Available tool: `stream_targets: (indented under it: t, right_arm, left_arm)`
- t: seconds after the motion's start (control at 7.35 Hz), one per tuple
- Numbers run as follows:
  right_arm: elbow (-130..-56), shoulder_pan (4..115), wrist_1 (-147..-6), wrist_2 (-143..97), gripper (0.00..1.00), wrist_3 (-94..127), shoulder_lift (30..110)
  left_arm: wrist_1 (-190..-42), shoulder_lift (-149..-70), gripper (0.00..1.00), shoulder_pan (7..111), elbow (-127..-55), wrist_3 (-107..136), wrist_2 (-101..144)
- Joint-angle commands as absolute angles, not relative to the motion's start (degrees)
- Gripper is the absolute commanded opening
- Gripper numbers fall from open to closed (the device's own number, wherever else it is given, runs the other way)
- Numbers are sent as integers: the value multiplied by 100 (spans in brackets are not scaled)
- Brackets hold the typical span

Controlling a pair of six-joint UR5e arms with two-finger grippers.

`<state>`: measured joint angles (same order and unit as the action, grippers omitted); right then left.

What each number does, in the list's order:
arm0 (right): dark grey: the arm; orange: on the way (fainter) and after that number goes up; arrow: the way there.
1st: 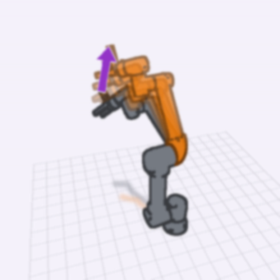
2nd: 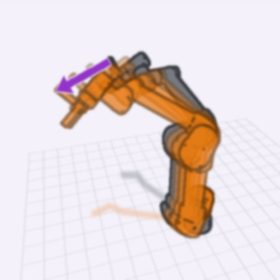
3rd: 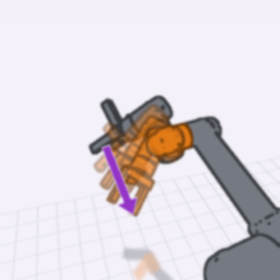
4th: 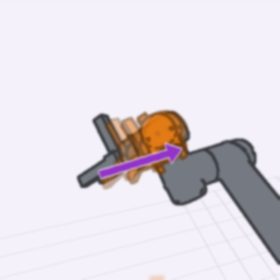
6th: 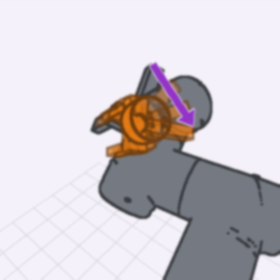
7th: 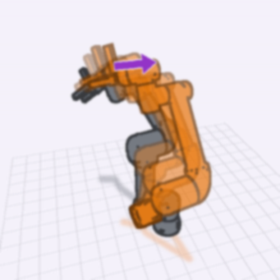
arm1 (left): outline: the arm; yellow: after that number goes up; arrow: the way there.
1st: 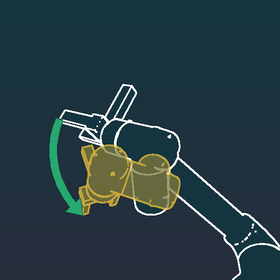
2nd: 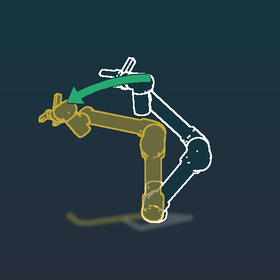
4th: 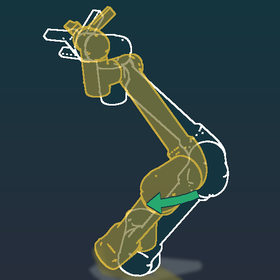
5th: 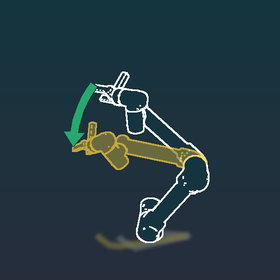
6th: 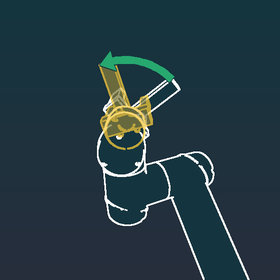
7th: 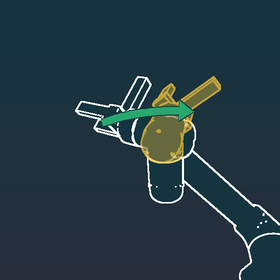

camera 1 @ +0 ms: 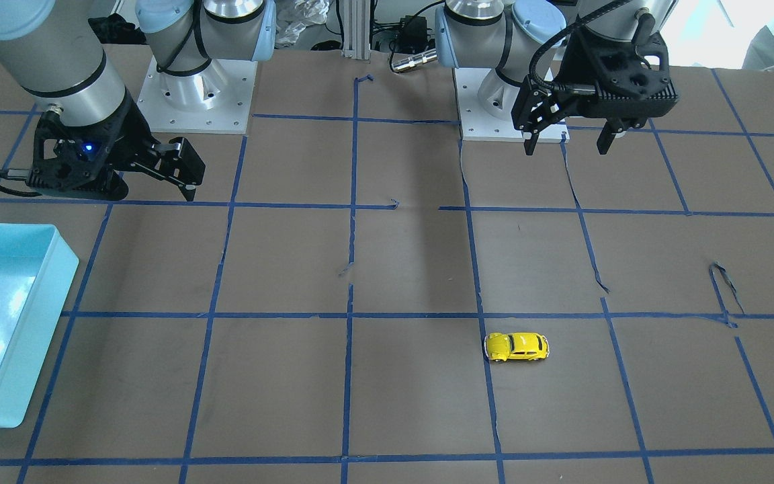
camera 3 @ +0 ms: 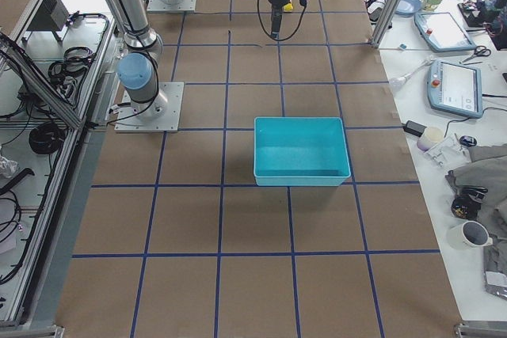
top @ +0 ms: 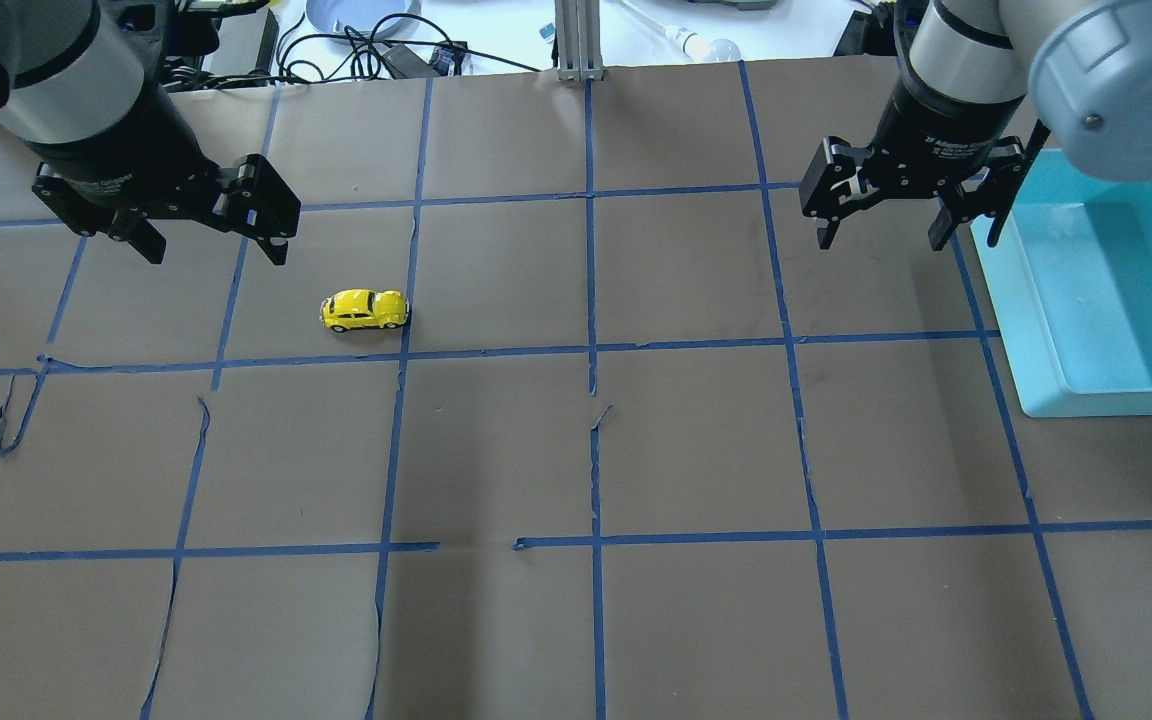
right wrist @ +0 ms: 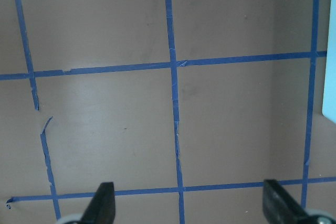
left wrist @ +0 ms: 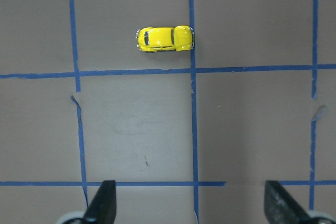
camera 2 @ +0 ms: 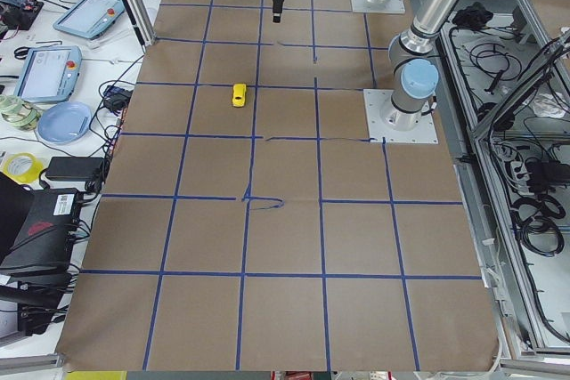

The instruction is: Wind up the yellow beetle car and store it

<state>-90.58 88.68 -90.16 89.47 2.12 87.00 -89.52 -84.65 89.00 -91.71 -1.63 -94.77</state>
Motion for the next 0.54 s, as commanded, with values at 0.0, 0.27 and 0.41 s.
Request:
stream_targets:
  t: [0.0, 0.27, 0.41]
  right_arm:
    - [-9053, 8868, -9018, 8965, 100, 202, 8701]
    - [-9062, 8868, -9009, 8974, 100, 211, 8692]
    - [-9062, 8868, -9017, 8965, 100, 211, 8684]
  left_arm:
    - [-8581, -8516, 100, 8895, -9176, -149, -9353]
    - [-8561, -8534, 100, 8903, -9167, -158, -9133]
    - [-8561, -8525, 100, 8903, -9167, -167, -9132]
